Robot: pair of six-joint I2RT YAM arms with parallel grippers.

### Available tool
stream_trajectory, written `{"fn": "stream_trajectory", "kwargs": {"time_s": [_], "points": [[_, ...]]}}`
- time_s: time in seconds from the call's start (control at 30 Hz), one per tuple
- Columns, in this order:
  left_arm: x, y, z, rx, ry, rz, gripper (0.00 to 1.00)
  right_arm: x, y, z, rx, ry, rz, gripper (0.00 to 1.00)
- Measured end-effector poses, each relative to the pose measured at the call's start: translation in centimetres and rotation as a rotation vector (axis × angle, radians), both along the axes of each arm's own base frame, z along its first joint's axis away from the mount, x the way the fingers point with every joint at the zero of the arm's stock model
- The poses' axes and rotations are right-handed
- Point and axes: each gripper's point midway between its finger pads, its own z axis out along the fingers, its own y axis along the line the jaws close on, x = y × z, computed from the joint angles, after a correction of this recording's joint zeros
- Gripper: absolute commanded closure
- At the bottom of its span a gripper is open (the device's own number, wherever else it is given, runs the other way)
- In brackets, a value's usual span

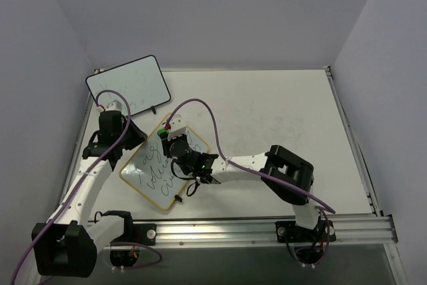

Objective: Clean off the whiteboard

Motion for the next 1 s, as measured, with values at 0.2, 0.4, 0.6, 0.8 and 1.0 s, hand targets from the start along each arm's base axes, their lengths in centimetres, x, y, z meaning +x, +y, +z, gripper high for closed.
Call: {"fn": "stream_trajectory", "kwargs": {"time_s": [0.2,0.4,0.6,0.8,1.0], "points": [[0.0,0.0,0.0,0.0,0.0,-0.001,0.78,1.8,-1.4,-0.2,0.006,0.007,-0.054,1.0],[0.0,0.0,0.0,0.0,0.0,-0.001,0.78,2.1,-1.7,-0.2,0.007,0.008,-0.064,1.0],[0.0,-0.1,0.0,0.001,-0.001,-0.004,0.78,1.4,-1.2,-0.1,-0.014,-0.009,-0.043,1.0],[0.0,-0.1,0.0,0.001,-0.001,-0.005,0.78,-0.9,0.2,-0.2,-0.022,-0.027,0.015,1.0],[0.0,-0.2,0.0,0.001,-0.002,-0.006,0.78,-4.3,2.0,-0.4,-0.018,-0.035,0.098,1.0]]}}
